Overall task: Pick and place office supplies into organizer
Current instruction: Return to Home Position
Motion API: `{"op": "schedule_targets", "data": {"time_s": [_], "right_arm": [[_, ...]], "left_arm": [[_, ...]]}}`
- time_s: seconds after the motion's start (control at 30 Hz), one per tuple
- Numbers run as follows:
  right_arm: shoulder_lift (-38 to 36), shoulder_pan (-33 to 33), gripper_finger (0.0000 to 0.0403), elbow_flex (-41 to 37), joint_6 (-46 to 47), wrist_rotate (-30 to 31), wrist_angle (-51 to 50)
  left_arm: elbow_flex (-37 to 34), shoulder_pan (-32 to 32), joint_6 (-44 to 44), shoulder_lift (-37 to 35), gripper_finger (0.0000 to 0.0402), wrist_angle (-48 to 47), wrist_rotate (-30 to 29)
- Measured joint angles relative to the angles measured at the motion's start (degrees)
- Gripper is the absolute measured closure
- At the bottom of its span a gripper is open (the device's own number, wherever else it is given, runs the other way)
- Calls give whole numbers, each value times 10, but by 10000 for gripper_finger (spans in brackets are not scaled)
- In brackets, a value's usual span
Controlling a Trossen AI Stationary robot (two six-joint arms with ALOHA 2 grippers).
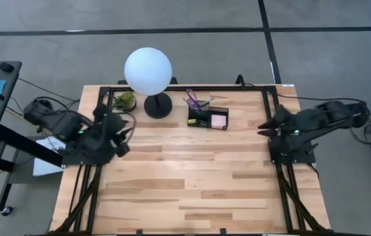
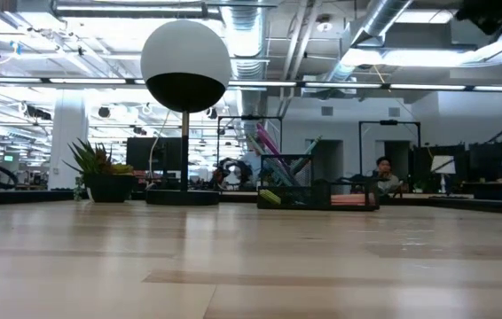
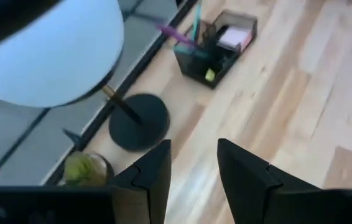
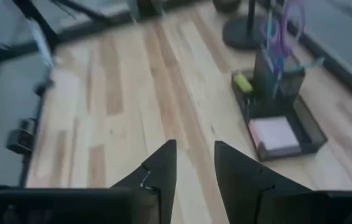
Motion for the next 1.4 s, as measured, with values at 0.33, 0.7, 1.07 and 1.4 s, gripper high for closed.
{"op": "schedule_targets", "data": {"time_s": [0.33, 0.7, 1.07, 1.4], "right_arm": [[-218, 61, 301, -192, -55, -61, 186], [-324, 91, 301, -432, -165, -92, 458], [-324, 24, 301, -405, -181, -90, 409], [-324, -20, 301, -423, -195, -157, 461]], "left_arm": [[-344, -187, -125, -243, 276, 204, -73], [-703, -150, 477, -406, 276, 1034, 164], [-788, 76, 486, -494, 276, 1057, 363], [-817, 114, 488, -708, 276, 951, 381]]}}
